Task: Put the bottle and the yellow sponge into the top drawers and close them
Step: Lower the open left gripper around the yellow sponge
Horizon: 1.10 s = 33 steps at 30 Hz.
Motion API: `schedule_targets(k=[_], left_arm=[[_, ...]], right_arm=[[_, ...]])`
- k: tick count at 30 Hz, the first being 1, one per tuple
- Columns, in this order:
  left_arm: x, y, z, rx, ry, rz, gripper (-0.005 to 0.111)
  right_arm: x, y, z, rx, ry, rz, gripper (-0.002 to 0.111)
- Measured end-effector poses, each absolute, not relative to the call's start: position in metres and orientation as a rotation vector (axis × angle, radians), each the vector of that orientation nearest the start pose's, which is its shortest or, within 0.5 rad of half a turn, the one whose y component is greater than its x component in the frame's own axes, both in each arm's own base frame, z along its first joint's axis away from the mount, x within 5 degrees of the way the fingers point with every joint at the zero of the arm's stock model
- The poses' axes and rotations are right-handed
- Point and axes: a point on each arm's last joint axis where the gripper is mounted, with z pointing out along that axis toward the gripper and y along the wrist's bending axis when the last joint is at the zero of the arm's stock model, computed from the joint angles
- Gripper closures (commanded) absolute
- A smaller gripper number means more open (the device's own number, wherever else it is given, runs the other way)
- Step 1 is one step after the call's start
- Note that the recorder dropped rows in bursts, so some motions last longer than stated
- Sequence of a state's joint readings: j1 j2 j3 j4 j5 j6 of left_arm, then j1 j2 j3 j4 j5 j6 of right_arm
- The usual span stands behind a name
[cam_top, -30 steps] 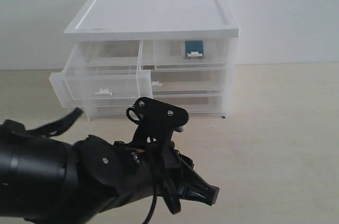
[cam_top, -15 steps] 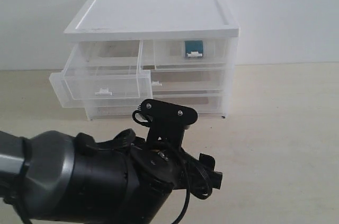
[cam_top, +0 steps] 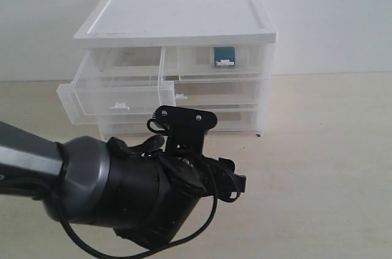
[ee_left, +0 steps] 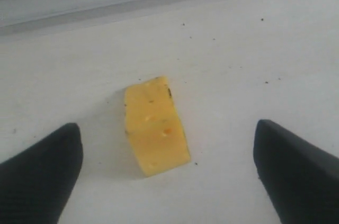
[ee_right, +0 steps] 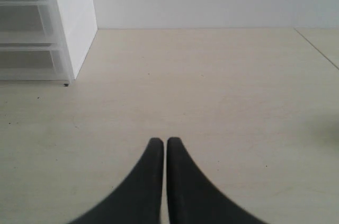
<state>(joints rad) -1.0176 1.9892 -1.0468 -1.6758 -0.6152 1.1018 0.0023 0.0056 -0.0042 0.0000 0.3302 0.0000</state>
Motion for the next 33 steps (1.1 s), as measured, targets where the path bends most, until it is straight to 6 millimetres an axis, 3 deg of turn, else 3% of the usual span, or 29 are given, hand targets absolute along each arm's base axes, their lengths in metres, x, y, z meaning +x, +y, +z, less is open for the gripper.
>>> schedule_targets(k=[13,33], left_arm=[[0.251,-0.294,0.103,0.250,2.304,-0.002,0.027],[0.270,-0.298,0.098,0.240,2.275,0.011,0.027]], right_arm=[[0.054,0.000,0.184,-0.002,1.815,0.002,0.108],[0.054,0.000,0.184,-0.002,1.815,0.002,0.108]])
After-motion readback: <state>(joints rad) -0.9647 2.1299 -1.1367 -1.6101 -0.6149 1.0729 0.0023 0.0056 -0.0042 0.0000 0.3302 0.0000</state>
